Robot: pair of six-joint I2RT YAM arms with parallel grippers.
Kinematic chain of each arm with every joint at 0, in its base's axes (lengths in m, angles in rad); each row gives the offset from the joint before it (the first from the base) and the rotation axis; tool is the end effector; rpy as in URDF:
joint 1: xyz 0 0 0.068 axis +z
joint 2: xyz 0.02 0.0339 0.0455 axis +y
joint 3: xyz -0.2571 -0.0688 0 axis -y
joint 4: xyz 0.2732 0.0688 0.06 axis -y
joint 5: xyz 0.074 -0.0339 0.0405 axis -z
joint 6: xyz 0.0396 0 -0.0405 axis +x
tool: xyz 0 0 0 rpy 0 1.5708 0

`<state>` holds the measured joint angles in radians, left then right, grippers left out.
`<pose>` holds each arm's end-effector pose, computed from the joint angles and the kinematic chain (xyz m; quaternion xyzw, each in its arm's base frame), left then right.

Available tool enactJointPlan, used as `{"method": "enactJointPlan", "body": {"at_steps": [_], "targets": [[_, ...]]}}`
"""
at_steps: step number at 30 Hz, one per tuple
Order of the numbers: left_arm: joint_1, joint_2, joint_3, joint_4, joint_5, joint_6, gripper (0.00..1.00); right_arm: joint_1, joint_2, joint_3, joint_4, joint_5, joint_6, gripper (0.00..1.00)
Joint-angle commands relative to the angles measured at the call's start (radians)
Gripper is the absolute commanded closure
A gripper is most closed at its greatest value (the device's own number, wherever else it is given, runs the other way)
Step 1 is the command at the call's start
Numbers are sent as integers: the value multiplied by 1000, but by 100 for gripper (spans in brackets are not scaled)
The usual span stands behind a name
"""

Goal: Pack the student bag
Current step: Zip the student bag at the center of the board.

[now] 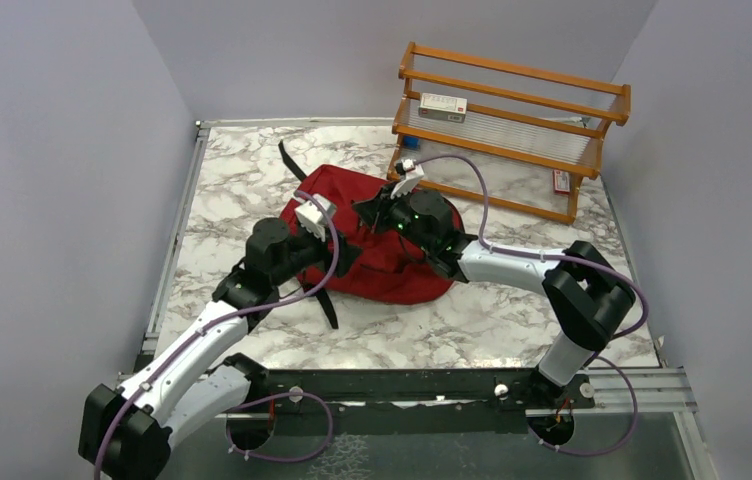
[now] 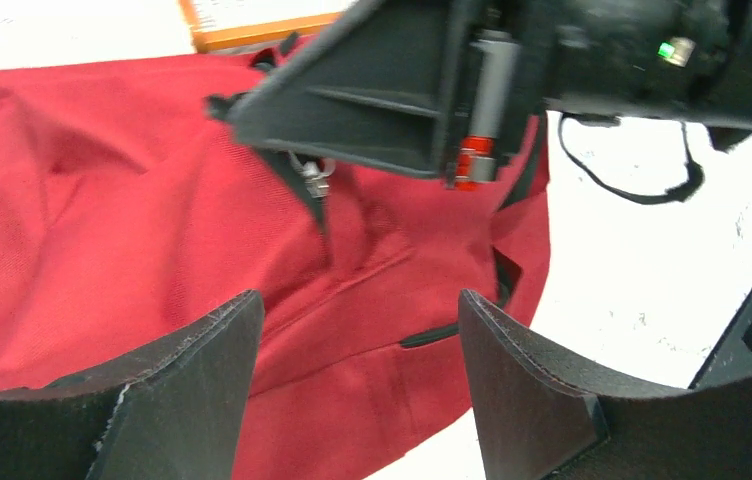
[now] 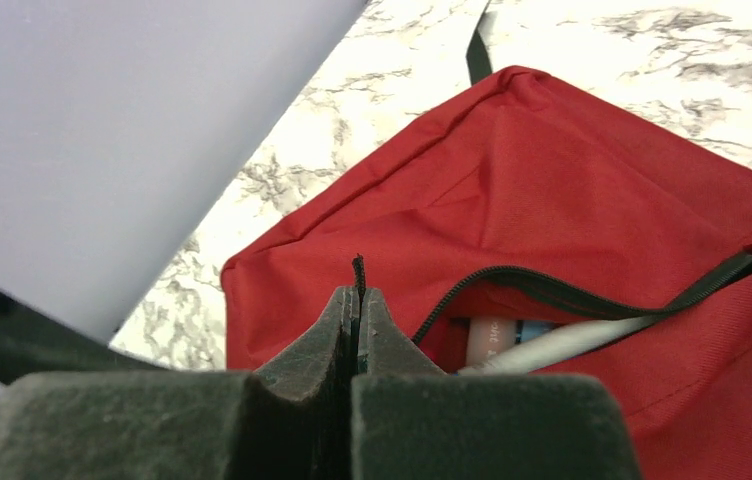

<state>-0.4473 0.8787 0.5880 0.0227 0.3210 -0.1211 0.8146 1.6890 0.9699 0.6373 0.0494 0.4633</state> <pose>0.2132 -0.1161 0.2611 0.2231 0.7589 -0.2898 0.5389 0.2818 0.2959 0.2247 -0.1120 0.7268 0.3894 0.5546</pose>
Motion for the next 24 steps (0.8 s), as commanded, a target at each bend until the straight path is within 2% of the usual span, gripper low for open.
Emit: {"method": "enactJointPlan", "body": {"at_steps": [1, 5, 10, 13, 19, 24], "targets": [[-122, 23, -10, 91, -184, 51, 29, -9, -45, 72, -21, -42, 84, 99], [-205, 52, -33, 157, -300, 26, 29, -8, -36, 98, -48, -103, 101, 99], [-275, 88, -39, 163, -607, -24, 29, -8, -24, 108, -61, -162, 126, 99], [-293, 95, -47, 161, -724, -50, 29, -8, -19, 110, -65, -182, 137, 99], [-307, 132, -57, 235, -745, -102, 29, -8, -3, 106, -70, -209, 160, 99], [-330, 159, -48, 257, -703, -157, 29, -9, -1, 100, -78, -208, 177, 99]]}}
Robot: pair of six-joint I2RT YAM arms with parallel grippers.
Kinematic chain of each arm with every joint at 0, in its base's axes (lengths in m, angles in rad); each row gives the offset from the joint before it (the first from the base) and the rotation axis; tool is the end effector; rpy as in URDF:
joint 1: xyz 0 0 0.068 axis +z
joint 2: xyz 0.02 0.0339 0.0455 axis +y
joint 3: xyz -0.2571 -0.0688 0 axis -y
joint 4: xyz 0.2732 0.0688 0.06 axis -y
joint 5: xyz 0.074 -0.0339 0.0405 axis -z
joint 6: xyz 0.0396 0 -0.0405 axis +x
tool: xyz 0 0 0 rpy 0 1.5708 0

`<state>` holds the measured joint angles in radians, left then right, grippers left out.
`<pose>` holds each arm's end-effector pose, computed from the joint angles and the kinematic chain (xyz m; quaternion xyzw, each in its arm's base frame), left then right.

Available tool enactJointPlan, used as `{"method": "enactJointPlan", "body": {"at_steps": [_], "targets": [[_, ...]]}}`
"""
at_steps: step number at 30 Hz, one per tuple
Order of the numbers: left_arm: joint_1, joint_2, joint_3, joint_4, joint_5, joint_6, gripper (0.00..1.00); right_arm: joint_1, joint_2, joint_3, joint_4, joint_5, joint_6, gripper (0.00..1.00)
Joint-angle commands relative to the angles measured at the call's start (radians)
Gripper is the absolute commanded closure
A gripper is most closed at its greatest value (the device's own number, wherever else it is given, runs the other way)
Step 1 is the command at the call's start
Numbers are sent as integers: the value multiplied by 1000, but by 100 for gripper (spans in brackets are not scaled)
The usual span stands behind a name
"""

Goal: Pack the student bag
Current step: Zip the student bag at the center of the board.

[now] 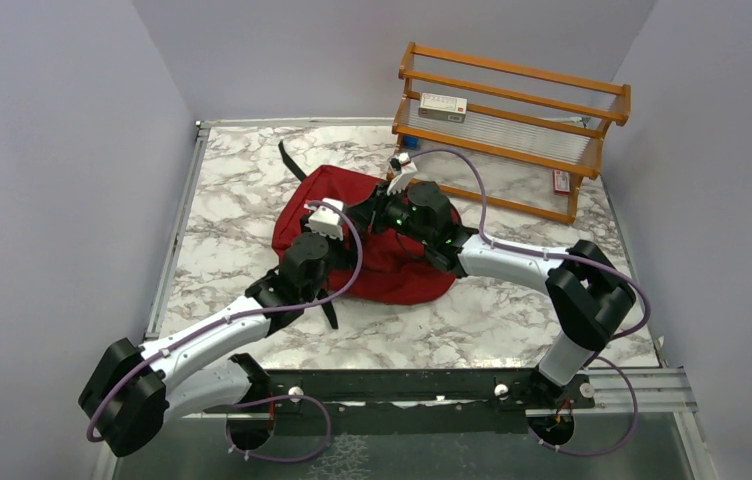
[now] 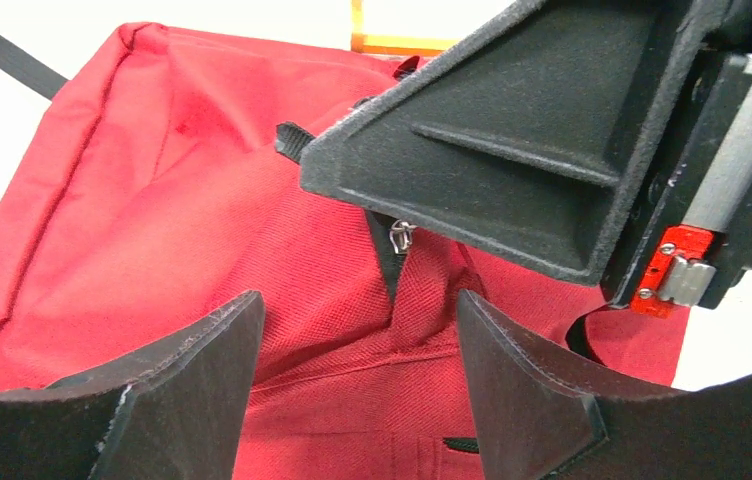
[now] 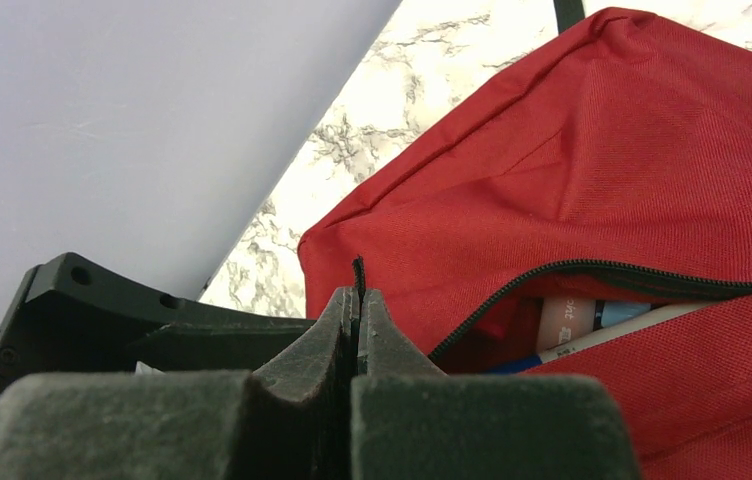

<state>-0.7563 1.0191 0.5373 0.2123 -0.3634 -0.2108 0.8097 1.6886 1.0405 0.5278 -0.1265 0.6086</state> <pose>0.2003 -0.1697 0.2295 0.1054 0.7831 -0.1497 0.5943 0.2838 0.3052 0.2381 -0.1167 0.7389 0.4670 0.4716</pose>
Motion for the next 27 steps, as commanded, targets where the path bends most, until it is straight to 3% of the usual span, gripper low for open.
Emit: {"method": "enactJointPlan", "body": {"at_steps": [1, 9, 14, 20, 27], "targets": [[-31, 18, 3, 68, -18, -73, 29, -3, 0, 30, 31, -32, 34, 99], [-71, -1, -51, 123, -48, -96, 25, -4, 4, 24, 32, -47, 49, 99], [-75, 63, -58, 146, -143, -111, 26, -3, -4, 11, 32, -45, 58, 99], [-77, 108, -76, 140, -160, -139, 48, -4, -10, -6, 32, -35, 63, 99], [-78, 35, -130, 51, -129, -196, 76, -4, -11, -16, 31, 35, 26, 99]]}}
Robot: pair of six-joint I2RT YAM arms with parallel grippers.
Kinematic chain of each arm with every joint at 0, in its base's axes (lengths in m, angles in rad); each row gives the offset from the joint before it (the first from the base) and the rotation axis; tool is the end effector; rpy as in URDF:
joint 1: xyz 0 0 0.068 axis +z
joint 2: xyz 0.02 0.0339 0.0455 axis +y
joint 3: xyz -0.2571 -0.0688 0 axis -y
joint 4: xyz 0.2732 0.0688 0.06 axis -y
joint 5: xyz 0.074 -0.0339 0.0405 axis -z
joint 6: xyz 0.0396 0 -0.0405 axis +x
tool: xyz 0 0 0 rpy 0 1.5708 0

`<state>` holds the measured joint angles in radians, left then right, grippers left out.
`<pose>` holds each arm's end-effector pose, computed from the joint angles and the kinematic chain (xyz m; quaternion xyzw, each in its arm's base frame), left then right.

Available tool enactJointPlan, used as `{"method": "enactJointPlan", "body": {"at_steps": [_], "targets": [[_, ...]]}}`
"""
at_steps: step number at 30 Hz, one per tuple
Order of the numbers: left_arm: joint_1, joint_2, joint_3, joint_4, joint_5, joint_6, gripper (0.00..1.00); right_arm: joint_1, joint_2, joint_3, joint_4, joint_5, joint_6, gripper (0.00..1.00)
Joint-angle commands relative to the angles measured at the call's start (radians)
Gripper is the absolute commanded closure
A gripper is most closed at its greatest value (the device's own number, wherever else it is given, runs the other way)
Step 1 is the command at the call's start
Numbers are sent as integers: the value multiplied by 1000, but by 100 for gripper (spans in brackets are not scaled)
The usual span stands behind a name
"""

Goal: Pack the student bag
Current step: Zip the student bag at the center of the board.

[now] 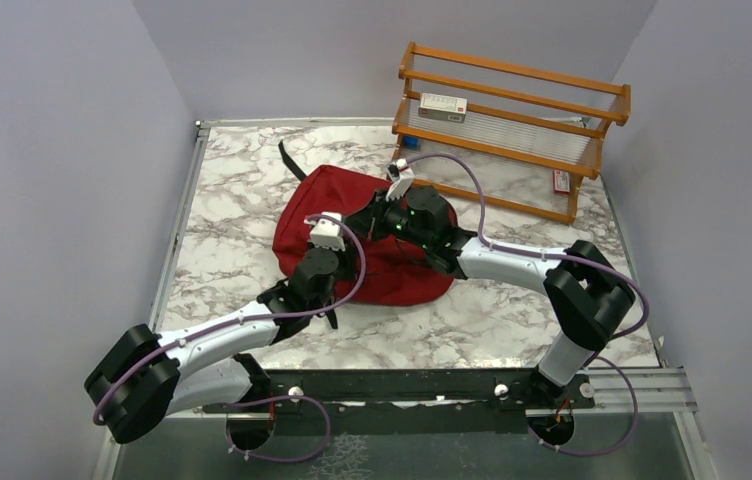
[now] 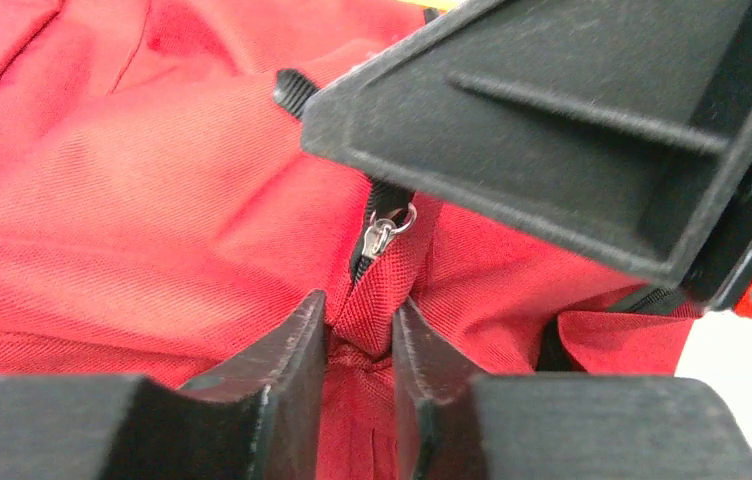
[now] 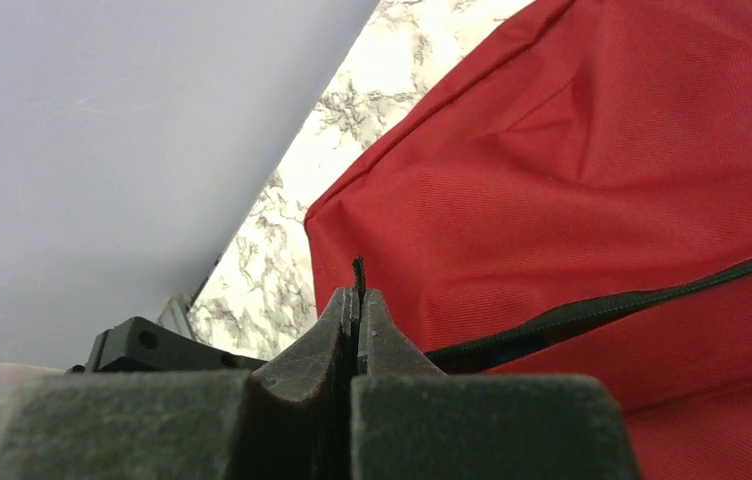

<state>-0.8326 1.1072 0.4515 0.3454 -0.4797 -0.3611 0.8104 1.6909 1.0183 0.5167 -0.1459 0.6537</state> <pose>0.1899 -0.1816 0.1911 0.0472 0.7957 -0.1630 0.5814 0.2809 0.3037 0.2279 -0.1066 0.7520 0.4744 0.4451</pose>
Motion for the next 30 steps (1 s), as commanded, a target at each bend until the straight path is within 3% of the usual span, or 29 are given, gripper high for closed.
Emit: {"method": "enactJointPlan", "body": {"at_steps": [1, 5, 17, 30], "targets": [[-2, -67, -57, -87, -5, -51, 81, -4, -10, 10, 41, 68, -32, 99], [-2, -109, -99, -103, 4, -81, 92, -5, -2, 20, 40, 123, -70, 99], [-2, -186, -154, -187, 2, -155, 95, -28, 23, 33, 34, 393, -218, 99], [-2, -331, -213, -370, -116, -389, 100, -160, 169, 114, 58, 418, -296, 99]]}}
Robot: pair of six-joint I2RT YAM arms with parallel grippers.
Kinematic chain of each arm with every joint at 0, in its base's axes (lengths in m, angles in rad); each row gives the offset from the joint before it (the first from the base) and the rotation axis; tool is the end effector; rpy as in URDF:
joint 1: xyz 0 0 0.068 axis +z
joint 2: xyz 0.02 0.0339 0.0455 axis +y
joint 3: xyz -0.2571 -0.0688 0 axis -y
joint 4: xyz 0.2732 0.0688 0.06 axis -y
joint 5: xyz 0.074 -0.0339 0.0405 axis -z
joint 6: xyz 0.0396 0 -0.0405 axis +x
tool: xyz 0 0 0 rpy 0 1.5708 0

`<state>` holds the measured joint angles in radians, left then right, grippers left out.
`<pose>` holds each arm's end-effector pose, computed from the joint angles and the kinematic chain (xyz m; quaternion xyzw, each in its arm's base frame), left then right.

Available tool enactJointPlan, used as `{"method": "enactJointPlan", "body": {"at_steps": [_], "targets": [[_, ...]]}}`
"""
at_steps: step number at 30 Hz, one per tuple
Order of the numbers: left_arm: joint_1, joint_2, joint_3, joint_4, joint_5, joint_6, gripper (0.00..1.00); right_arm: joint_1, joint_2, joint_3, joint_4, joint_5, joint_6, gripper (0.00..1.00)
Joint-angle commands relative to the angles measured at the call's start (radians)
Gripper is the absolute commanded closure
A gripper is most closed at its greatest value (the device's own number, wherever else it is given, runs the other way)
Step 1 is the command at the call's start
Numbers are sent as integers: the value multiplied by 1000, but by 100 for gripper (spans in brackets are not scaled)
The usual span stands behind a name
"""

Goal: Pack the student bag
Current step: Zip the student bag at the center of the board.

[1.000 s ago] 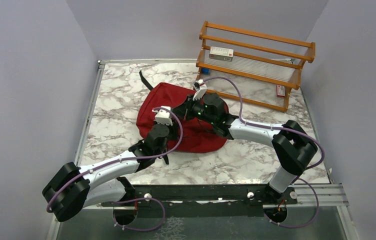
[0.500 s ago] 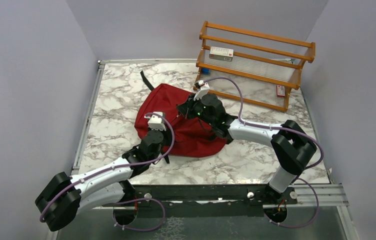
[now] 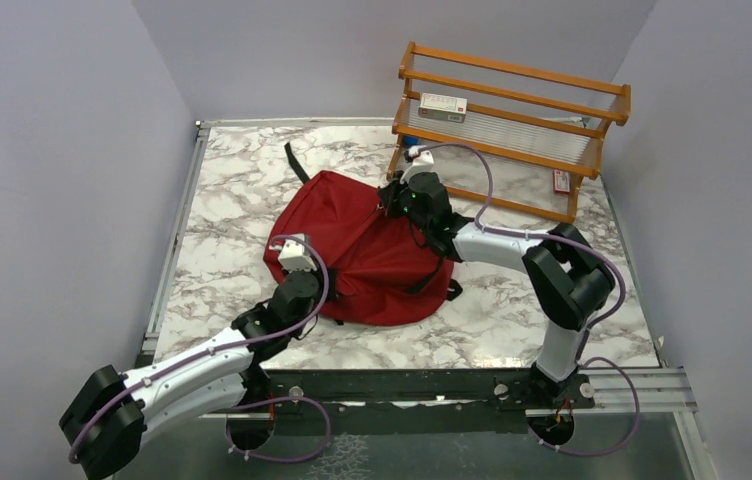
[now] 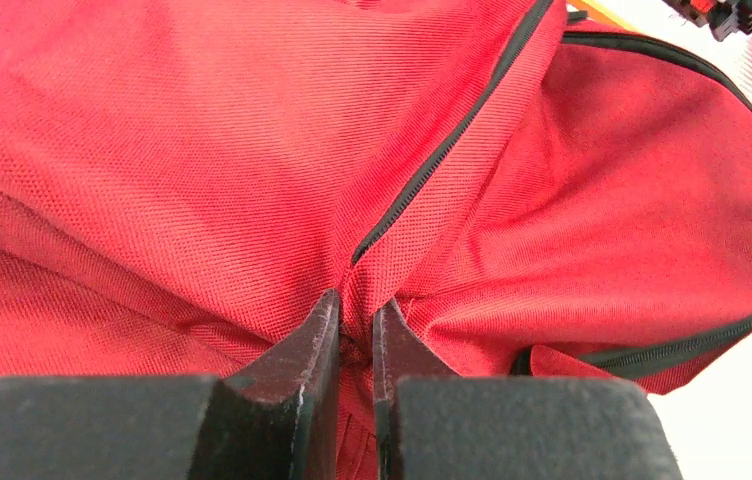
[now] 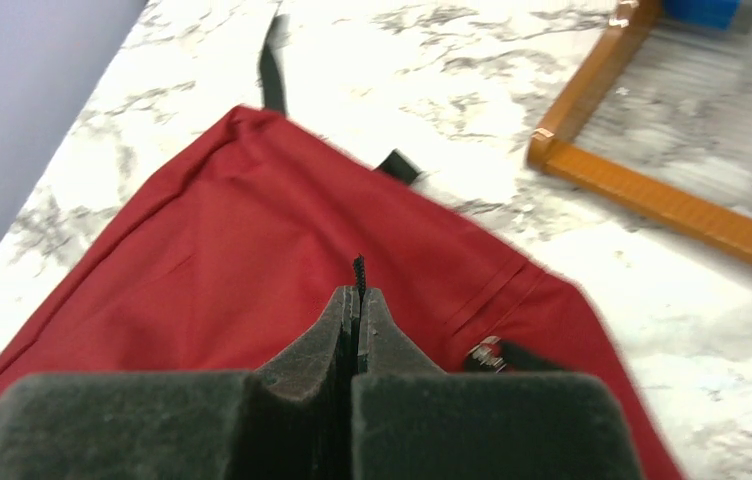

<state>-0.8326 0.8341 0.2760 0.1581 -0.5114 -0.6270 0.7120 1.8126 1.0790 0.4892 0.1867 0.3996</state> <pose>0.1562 -0.1428 0.1679 -0.0563 0.8165 -0.1993 0.5390 0.3335 0.2781 0.1974 -0.0654 0.7840 0.2610 0.5595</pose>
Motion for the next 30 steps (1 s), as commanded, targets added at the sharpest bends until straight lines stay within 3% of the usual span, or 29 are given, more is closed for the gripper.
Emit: {"method": "enactJointPlan", "body": {"at_steps": [1, 11, 16, 23, 30], "targets": [[-2, -73, -40, -207, -97, -143, 100, -72, 63, 62, 84, 85, -45, 99], [-3, -203, -58, -327, -165, -209, 100, -137, 198, 137, 11, 78, -76, 99], [-2, -220, -66, -313, -152, -186, 100, -140, 149, 71, 76, -9, -87, 98], [-2, -198, -35, -267, -144, -117, 100, -140, -93, -73, 43, -114, -88, 62], [-2, -128, -5, -187, -113, -58, 100, -140, -398, -204, -304, 8, 47, 43]]}}
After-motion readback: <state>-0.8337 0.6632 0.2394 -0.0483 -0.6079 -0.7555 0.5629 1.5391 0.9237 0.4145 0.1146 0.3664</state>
